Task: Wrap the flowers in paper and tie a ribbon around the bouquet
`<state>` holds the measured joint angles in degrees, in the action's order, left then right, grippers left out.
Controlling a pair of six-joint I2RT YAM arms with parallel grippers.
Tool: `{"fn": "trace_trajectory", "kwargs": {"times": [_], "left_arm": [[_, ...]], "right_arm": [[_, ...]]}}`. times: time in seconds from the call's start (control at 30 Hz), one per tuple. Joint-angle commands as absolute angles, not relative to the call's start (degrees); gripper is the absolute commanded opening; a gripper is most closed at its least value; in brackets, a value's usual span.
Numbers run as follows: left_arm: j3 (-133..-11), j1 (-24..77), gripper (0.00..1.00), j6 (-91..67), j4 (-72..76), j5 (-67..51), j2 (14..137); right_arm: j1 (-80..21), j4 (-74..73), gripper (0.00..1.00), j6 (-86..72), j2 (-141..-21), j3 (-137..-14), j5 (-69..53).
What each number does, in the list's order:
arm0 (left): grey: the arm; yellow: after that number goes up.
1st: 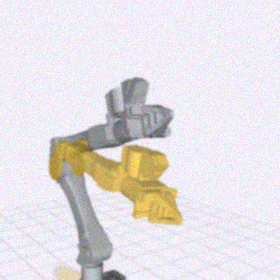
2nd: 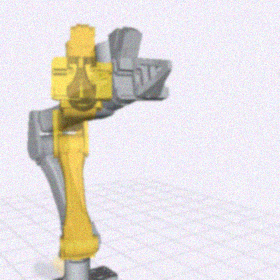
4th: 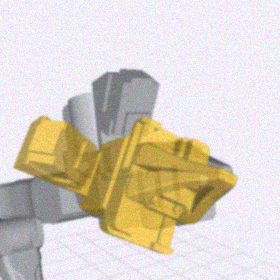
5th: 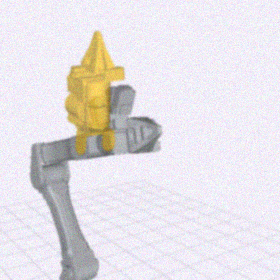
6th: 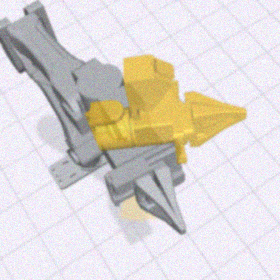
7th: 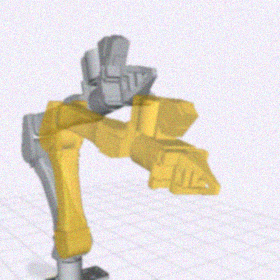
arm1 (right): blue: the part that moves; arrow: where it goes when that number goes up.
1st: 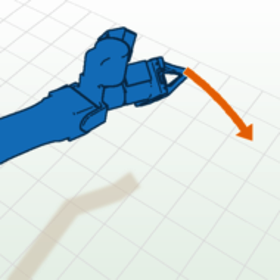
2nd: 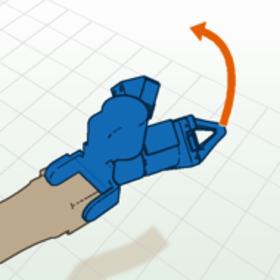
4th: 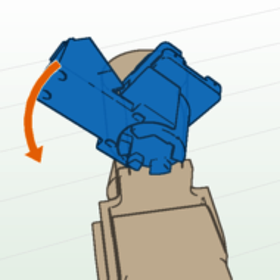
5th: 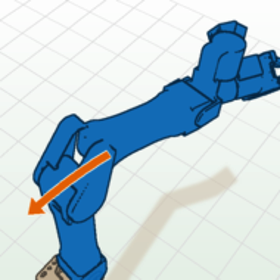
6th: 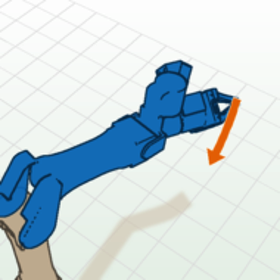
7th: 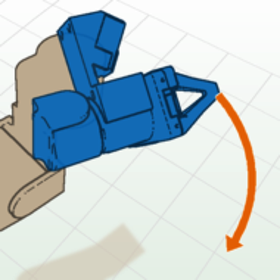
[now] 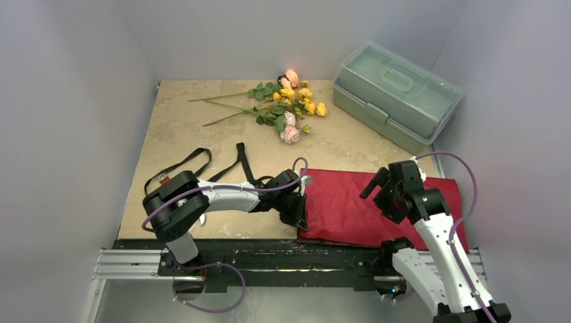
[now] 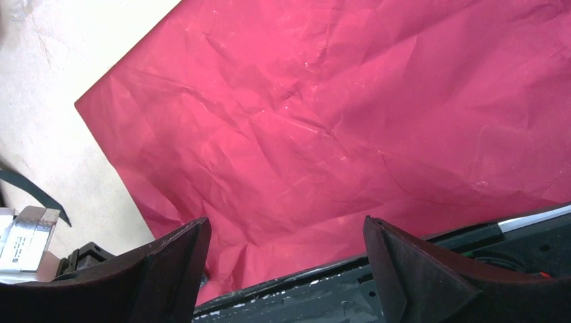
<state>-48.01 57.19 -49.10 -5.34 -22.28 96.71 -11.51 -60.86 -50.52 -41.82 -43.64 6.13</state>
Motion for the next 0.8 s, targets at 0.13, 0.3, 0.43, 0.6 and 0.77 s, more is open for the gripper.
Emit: {"fn": "trace_trajectory", "kwargs": {"times": [0.13,0.3,0.43,0.6,0.77], "left_arm": [[-54.4,57.3,0.00,-57.7,-4.0,-21.5,96.2],[-57.9,53.0,0.00,-63.8,-8.6,-18.9,92.3],[-57.3,49.5,0.00,-71.3,-5.4,-19.4,90.3],[-55.8,49.2,0.00,-79.0,1.1,-19.7,89.9],[-52.5,48.9,0.00,-91.1,11.6,-20.7,87.4]], "right_arm": [[-11.4,-60.8,0.93,-51.1,-41.0,-45.1,4.1],[-11.4,-65.1,0.93,-60.0,-40.7,-49.1,1.0],[-11.4,-68.1,0.91,-68.3,-39.2,-50.5,-0.8],[-11.5,-69.7,0.98,-79.1,-33.7,-49.2,0.9],[-11.5,-68.0,0.99,-87.2,-28.9,-44.3,0.9]]}}
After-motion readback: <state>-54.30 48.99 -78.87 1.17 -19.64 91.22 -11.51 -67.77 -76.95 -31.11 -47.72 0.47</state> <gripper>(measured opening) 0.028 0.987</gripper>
